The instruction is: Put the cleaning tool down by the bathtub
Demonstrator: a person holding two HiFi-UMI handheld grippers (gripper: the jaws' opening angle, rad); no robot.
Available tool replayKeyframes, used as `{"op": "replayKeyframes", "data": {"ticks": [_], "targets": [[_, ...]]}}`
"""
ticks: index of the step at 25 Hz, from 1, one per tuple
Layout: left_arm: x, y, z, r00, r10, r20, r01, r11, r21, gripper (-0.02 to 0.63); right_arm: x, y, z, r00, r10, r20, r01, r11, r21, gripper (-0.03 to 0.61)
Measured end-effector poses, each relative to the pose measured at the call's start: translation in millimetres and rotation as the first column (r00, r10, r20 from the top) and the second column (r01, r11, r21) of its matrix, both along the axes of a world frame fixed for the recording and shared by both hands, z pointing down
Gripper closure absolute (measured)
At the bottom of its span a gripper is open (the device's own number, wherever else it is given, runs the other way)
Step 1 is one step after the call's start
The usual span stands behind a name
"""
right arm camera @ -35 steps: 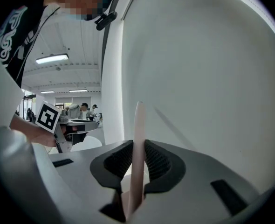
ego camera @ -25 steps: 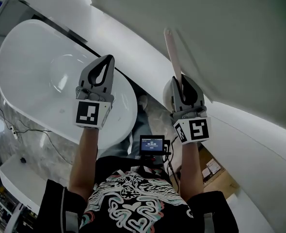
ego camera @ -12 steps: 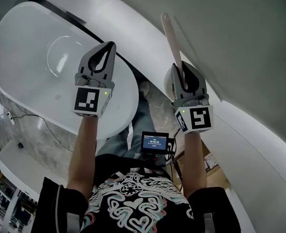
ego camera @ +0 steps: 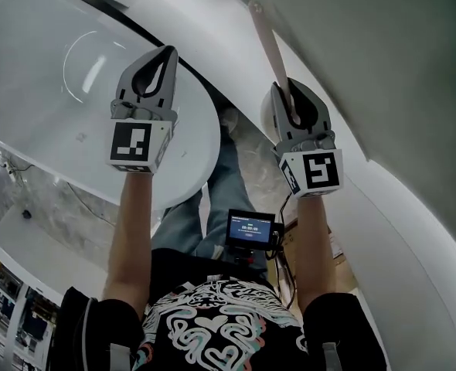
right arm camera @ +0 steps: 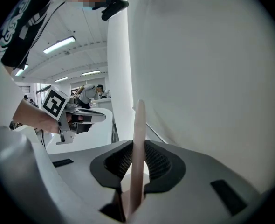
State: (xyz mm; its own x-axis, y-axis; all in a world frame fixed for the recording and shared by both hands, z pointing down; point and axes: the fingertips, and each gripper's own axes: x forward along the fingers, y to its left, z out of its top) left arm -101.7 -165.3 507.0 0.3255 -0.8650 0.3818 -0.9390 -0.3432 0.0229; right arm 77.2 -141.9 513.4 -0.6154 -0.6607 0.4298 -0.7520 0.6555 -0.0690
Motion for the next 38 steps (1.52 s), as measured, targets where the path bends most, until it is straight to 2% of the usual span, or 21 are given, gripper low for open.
{"op": "replayKeyframes", "data": {"ticks": [11, 21, 25, 28, 34, 38], "targets": [[-16, 1, 67, 0.999, -0.040, -0.008, 0.040, 0.997, -0.060, 0.597, -20, -3, 84, 0.996, -0.084, -0.030, 0.081, 0.993, -0.083, 0.486], [-14, 14, 118, 0.999, -0.022, -0.029, 0.019, 0.993, -0.116, 0.597, -34, -6, 137, 0.988, -0.137, -0.068, 0.129, 0.985, -0.114, 0.487], [-6, 17, 134, 0.999, -0.026, -0.042, 0.020, 0.992, -0.122, 0.597, -25, -6, 159, 0.988, -0.139, -0.073, 0.129, 0.984, -0.127, 0.486], [-2, 21, 154, 1.000, -0.013, -0.025, 0.010, 0.988, -0.152, 0.597, -19, -8, 179, 0.987, -0.139, -0.083, 0.127, 0.982, -0.139, 0.486], [-6, 22, 175, 0.999, -0.009, -0.034, 0.003, 0.984, -0.176, 0.597, -21, -3, 209, 0.983, -0.152, -0.107, 0.133, 0.977, -0.168, 0.486], [0, 20, 182, 0.999, 0.023, -0.027, -0.027, 0.982, -0.187, 0.597, -18, -5, 227, 0.981, -0.148, -0.123, 0.123, 0.974, -0.191, 0.487]]}}
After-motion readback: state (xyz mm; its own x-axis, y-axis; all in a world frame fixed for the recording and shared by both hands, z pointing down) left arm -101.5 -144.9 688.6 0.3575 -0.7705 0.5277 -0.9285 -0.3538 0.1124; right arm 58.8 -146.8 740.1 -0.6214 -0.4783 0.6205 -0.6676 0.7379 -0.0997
